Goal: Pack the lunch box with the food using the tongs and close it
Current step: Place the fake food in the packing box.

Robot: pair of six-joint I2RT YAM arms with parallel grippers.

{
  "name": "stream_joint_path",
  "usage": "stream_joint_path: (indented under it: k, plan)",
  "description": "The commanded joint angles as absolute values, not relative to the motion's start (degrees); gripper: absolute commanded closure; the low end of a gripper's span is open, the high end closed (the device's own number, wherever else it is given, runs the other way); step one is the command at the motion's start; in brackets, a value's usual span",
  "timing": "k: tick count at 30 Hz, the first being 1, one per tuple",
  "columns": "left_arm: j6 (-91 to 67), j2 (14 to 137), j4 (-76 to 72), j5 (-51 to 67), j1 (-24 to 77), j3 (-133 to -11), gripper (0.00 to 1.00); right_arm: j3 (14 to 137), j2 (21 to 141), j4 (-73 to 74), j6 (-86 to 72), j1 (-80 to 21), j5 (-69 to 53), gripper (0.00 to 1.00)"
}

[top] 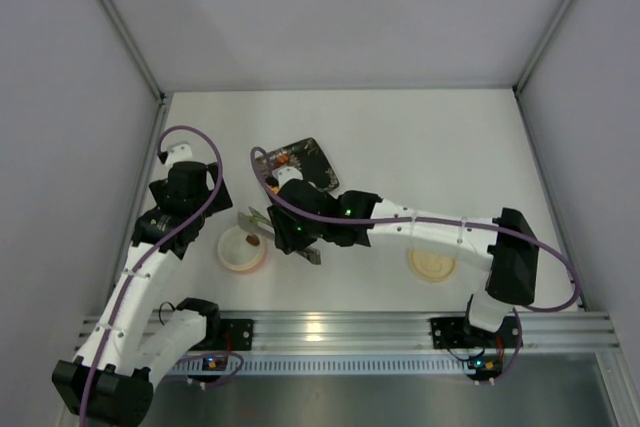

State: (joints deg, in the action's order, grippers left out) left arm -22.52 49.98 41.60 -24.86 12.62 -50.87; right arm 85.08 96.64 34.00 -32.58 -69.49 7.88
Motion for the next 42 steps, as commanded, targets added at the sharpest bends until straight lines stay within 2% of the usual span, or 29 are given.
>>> stream_joint_path:
  k: [1,10,16,19,26,37,42]
  plan:
    - [-22.0,49.0,40.6,-24.7,12.4,-51.4,0.01,85.2,94.3,29.4,-33.8,-71.3,9.8,0.71]
    - [-22.1,49.0,40.6,-24.8,12.4,-51.3,0.01,86.3,97.7,28.8,-34.5,-74.0,9.2,0.71]
    - [-22.1,49.0,40.6,-24.8,12.4,-51.3,0.01,86.6,98.6,28.5,-34.6,-74.6,8.6,0.67]
    - [-22.0,49.0,40.6,-24.8,12.4,-51.3,0.01,86.8,98.9,28.7,-34.5,-74.6,8.6,0.61]
    - [-22.0,49.0,40.6,-24.9,12.4,-51.3,0.01,87.4,98.9,28.9,-34.3,-74.6,8.3,0.55]
    - [-22.1,49.0,40.7,-24.9,12.4,-51.3,0.01,88.4,98.4,30.8,-33.5,-74.4,10.4,0.54]
    - [-22.1,49.0,40.7,-24.9,12.4,-51.3,0.01,87.4,95.8,31.6,-32.8,-70.9,11.2,0.54]
